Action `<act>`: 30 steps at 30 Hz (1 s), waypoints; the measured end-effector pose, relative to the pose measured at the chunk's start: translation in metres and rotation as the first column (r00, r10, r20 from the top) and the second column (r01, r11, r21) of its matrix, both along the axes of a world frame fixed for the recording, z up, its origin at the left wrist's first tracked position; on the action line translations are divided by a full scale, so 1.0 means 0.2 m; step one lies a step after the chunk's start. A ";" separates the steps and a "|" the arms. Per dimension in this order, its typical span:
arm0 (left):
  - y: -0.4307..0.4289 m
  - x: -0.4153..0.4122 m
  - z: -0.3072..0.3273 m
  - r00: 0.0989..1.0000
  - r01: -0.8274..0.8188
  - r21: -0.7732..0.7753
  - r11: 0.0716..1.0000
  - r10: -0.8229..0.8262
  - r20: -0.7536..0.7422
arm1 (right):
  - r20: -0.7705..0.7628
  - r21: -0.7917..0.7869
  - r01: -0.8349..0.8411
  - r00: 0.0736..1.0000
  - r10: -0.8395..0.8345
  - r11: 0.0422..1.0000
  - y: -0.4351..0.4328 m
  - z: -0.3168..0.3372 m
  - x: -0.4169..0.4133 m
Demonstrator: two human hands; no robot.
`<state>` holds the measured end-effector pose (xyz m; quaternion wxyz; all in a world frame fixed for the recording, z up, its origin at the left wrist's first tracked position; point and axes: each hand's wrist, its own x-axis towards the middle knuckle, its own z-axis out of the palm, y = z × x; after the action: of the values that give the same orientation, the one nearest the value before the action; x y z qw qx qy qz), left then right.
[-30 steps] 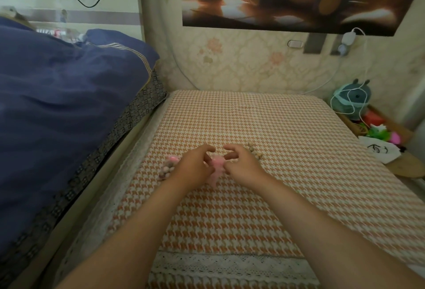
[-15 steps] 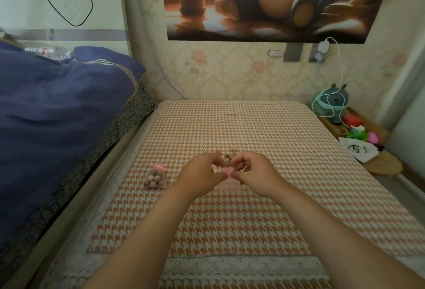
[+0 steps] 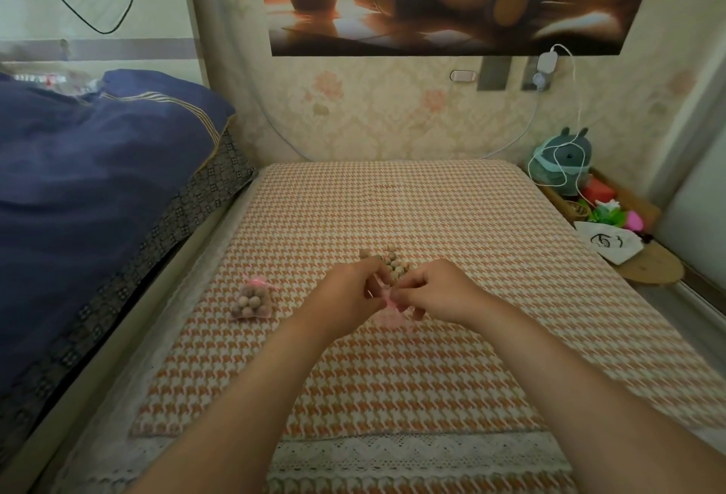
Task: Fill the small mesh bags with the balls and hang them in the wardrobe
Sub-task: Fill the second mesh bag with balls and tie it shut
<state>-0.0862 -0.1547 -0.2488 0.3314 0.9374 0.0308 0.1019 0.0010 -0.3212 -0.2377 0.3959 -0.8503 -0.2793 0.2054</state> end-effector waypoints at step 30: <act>-0.03 0.01 0.05 0.994 -0.106 0.168 0.980 0.111 -0.018 | 0.230 -0.083 -0.079 0.968 0.097 0.993 0.05 0.01 0.00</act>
<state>-0.0851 -0.1610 -0.2393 0.2452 0.9602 0.0778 0.1091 0.0006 -0.3115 -0.2353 0.3193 -0.8693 -0.3537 0.1313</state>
